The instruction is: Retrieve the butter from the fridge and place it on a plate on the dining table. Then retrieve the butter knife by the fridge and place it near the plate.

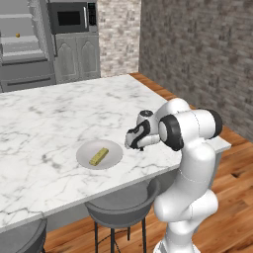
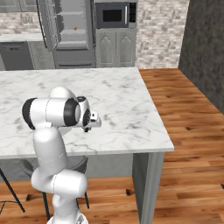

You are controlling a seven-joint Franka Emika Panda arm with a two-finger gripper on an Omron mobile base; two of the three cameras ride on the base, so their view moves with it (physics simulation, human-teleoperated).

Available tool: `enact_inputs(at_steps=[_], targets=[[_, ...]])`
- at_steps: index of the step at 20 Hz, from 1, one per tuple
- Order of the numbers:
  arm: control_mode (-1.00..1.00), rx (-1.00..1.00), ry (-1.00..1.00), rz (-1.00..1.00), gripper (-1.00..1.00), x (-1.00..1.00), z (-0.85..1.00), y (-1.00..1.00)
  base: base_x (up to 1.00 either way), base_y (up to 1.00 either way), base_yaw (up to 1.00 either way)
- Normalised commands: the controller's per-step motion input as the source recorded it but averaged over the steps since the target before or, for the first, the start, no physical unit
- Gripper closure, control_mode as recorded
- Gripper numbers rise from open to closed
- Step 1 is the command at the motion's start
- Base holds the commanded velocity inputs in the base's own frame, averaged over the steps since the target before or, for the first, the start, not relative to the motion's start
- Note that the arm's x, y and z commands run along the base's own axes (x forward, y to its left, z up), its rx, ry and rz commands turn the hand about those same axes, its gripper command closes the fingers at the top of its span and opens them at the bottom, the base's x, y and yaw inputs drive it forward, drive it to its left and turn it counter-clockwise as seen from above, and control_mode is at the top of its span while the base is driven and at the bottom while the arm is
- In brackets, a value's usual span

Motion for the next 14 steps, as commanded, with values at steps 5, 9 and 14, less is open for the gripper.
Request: enact_inputs(at_steps=[5, 9, 14], targets=[[-1.0, 0.01, 0.02, 0.0, 1.0, 0.06, -0.14, 0.0, 0.0, 0.0, 0.0], [-1.0, 0.02, 0.02, 0.0, 1.0, 0.0, -0.2, 0.0, 0.0, 0.0, 0.0], [-1.0, 0.03, 0.0, 0.0, -1.0, 0.11, -0.26, 0.01, 0.0, 0.0, 0.0]])
